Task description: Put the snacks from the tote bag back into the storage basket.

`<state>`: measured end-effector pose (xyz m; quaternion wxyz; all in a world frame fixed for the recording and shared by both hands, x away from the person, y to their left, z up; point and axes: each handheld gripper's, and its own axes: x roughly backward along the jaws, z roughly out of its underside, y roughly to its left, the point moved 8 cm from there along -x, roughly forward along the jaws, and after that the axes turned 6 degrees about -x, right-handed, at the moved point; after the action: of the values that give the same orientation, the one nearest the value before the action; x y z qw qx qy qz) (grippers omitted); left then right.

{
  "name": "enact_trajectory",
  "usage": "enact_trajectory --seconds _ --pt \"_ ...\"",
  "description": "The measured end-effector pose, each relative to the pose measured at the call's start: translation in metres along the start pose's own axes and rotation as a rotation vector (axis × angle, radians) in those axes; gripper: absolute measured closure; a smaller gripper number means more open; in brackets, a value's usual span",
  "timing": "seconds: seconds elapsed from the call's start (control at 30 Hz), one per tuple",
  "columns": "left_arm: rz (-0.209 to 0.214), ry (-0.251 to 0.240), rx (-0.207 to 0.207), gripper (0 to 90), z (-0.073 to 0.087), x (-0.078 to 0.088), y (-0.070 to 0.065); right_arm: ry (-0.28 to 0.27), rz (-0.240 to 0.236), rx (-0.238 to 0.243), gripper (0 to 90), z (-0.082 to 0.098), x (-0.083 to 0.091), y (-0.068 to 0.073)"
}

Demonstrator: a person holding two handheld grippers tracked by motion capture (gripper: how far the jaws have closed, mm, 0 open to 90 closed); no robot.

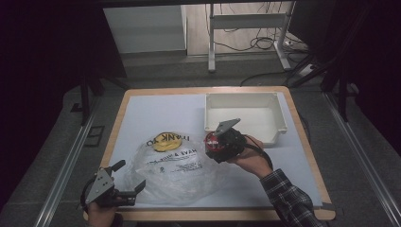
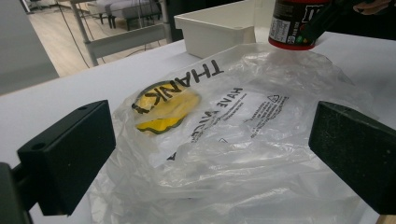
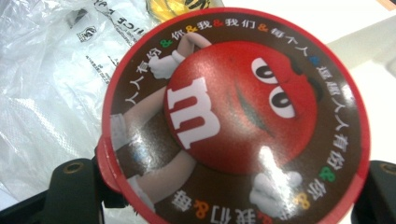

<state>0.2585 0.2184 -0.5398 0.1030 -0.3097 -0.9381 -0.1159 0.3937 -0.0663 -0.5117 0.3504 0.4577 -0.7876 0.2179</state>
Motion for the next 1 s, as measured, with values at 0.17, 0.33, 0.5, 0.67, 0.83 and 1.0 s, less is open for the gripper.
enact_trajectory --seconds 0.17,0.33,0.5,0.67,0.83,1.0 --pt "-0.001 0.0 0.0 0.6 0.0 0.0 0.0 0.0 0.002 -0.003 25.7 0.003 0.003 -0.004" --pt "-0.001 0.001 0.0 0.6 0.0 0.0 0.0 -0.006 0.003 -0.012 25.7 0.005 0.006 -0.009" --pt "-0.001 0.001 0.0 0.6 0.0 0.0 0.0 -0.01 0.008 -0.018 25.7 0.006 0.008 -0.012" --pt "-0.002 0.001 0.0 0.6 0.0 0.0 0.0 -0.016 0.015 -0.018 25.7 0.007 0.011 -0.017" --pt "-0.002 0.001 0.0 0.6 0.0 0.0 0.0 -0.015 0.025 -0.014 25.7 0.008 0.014 -0.024" --pt "-0.002 0.002 -0.001 0.6 0.0 0.0 0.0 -0.017 0.032 -0.018 25.7 0.01 0.015 -0.032"
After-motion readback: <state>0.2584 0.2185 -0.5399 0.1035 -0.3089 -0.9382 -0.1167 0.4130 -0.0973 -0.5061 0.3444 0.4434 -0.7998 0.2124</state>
